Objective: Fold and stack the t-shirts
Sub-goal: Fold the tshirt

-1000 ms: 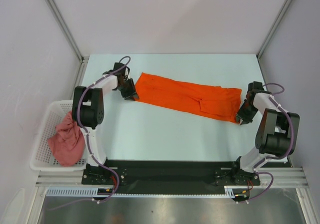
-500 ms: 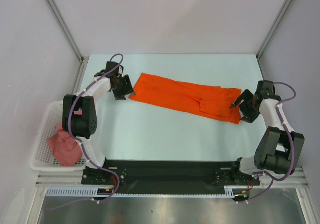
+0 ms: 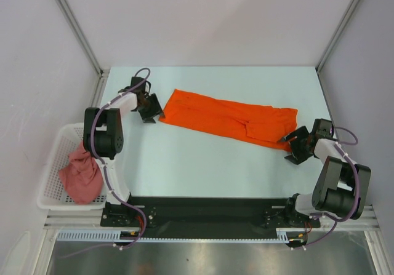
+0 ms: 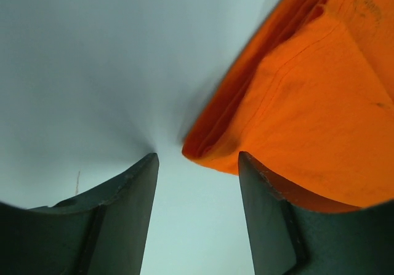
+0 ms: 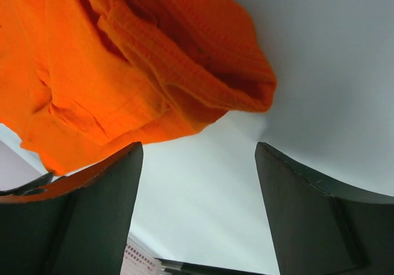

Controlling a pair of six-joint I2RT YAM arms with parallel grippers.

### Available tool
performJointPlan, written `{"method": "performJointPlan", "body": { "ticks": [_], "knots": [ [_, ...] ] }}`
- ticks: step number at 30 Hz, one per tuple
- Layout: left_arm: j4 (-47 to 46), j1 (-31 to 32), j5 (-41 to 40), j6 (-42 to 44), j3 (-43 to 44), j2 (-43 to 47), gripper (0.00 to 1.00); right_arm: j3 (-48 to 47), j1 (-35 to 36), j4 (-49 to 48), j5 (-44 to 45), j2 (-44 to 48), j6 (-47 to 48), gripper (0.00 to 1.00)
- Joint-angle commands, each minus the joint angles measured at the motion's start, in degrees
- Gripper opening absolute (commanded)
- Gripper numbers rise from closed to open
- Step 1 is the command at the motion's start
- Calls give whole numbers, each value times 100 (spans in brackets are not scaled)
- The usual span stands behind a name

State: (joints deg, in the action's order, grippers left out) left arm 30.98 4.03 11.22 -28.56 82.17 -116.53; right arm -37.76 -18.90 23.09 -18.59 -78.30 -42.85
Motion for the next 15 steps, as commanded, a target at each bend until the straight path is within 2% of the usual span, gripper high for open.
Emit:
{"method": "performJointPlan", "body": {
  "ticks": [1,3,4,6,7,9,12,13,15],
  "knots": [
    [-4,-8,11,-19,97,-300,57,110,-70,-638,74,70,-303,78],
    [30,-8,3,25,124,-387,50,128,-97,-709,145,-44,-347,77],
    [31,-8,-23,43,159,-397,39,146,-97,-770,249,-80,-364,76],
    [92,-25,-50,61,176,-405,26,163,-97,-832,390,-124,-391,72],
    [118,-25,-50,69,176,-397,13,181,-97,-946,530,-133,-417,70],
    [180,-25,-41,96,133,-336,0,225,-114,-1069,689,-159,-469,63],
    [171,-25,-111,96,-105,-195,0,225,-114,-1439,901,-325,-549,45],
    [180,-25,-181,96,-261,-73,0,190,-123,-1543,1023,-465,-549,35],
    [163,-25,-217,61,-464,103,0,23,-123,-1684,1085,-642,-505,30]
  ]
}}
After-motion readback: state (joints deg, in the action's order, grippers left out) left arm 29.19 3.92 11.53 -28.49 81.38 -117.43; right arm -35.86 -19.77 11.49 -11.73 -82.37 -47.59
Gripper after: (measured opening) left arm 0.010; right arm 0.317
